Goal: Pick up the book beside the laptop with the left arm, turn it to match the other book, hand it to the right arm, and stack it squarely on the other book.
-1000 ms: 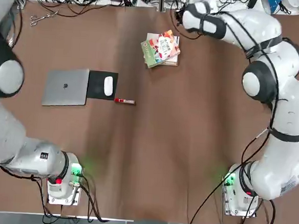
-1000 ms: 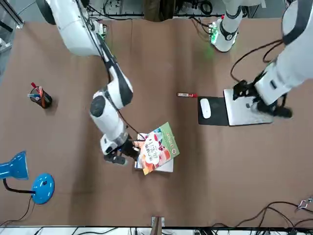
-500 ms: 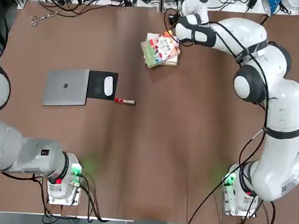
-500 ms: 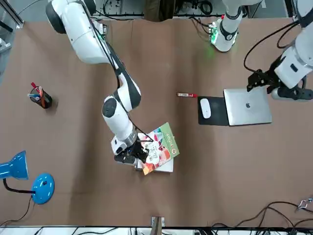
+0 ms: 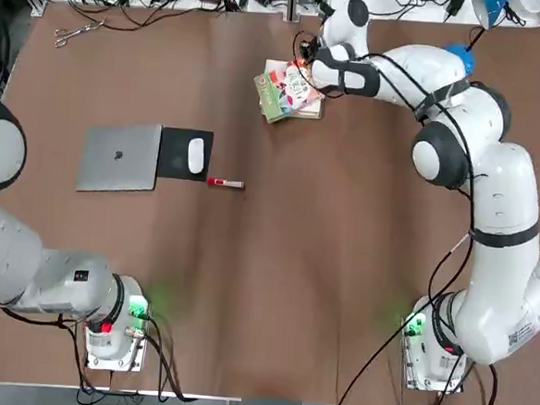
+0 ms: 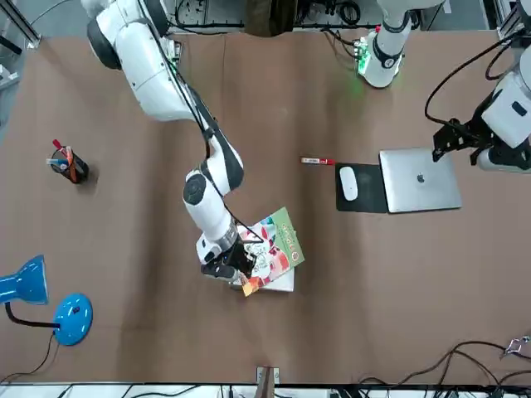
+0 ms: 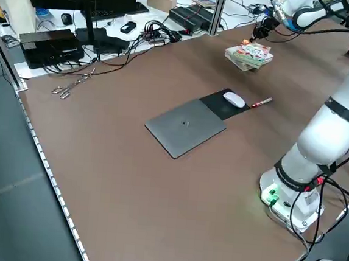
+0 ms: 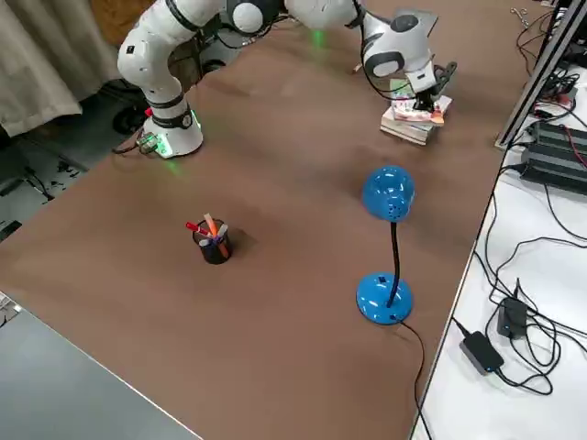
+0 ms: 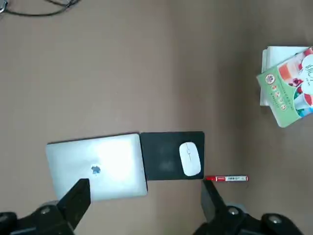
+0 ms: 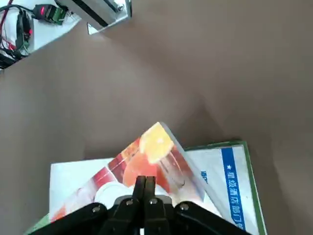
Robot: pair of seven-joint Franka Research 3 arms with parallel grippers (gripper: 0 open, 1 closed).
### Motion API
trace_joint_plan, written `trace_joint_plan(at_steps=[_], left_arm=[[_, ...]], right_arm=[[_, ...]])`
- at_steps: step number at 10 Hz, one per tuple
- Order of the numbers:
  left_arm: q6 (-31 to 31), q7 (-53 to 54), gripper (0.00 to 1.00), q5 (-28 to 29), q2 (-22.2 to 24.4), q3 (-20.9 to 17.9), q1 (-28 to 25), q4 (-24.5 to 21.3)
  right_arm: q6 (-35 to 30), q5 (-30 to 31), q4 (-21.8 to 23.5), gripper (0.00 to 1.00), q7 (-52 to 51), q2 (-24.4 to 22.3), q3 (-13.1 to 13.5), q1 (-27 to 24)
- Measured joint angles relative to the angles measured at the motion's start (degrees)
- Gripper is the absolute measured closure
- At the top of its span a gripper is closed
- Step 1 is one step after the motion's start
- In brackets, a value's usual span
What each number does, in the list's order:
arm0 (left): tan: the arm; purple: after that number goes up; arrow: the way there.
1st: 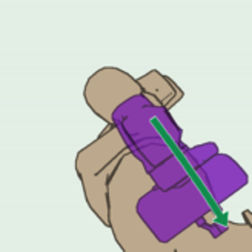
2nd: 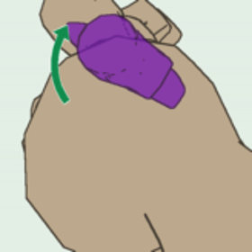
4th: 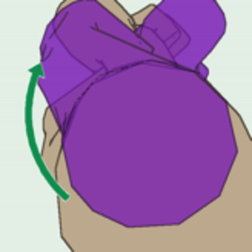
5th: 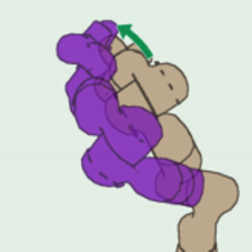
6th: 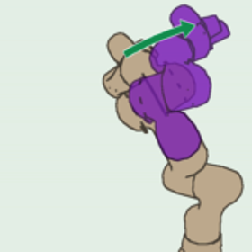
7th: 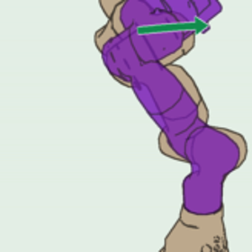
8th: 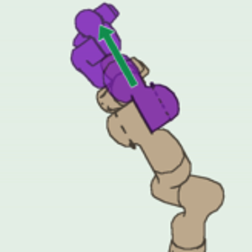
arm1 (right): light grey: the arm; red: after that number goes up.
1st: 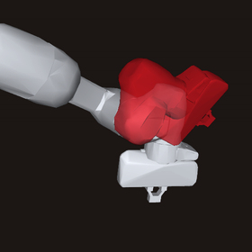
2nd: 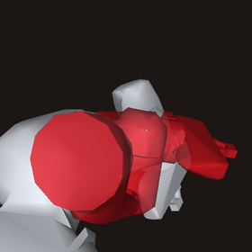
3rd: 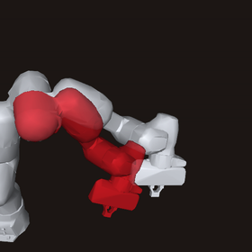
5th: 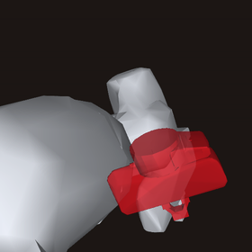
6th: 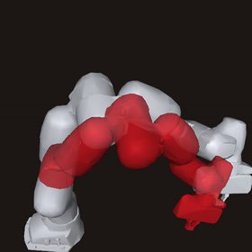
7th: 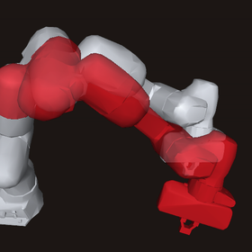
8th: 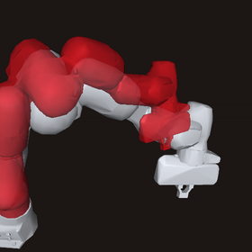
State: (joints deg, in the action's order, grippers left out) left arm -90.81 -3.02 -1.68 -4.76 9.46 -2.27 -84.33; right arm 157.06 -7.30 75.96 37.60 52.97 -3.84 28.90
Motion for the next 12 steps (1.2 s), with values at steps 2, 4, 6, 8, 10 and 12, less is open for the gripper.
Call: trace_joint_plan(at_steps=[2,4,6,8,10,12], left_arm=[[0.1,-0.6,0.0,0.0,-1.4,0.1,0.0,0.7],[0.5,-1.4,0.0,0.0,-1.5,0.5,0.0,-0.1],[-1.4,-2.7,0.0,0.2,-0.5,0.8,0.0,-3.1],[-2.4,-3.4,0.0,1.3,0.9,0.9,0.0,-5.6],[-2.4,-3.5,0.0,3.2,1.4,1.3,0.0,-6.1],[-2.5,-3.5,0.0,3.4,1.4,1.5,0.0,-6.1]], right_arm=[[0.3,0.0,0.0,0.98,0.0,0.4,0.0,0.8],[0.3,0.0,-0.5,0.98,0.0,0.4,0.0,1.0],[0.3,0.0,-0.5,0.97,0.0,0.4,0.0,1.1],[0.3,0.0,-0.5,0.97,0.0,0.6,0.0,1.9],[0.3,0.0,-0.5,0.96,0.0,1.0,0.1,2.0],[0.3,0.0,-0.5,0.95,0.0,1.0,0.1,2.0]])
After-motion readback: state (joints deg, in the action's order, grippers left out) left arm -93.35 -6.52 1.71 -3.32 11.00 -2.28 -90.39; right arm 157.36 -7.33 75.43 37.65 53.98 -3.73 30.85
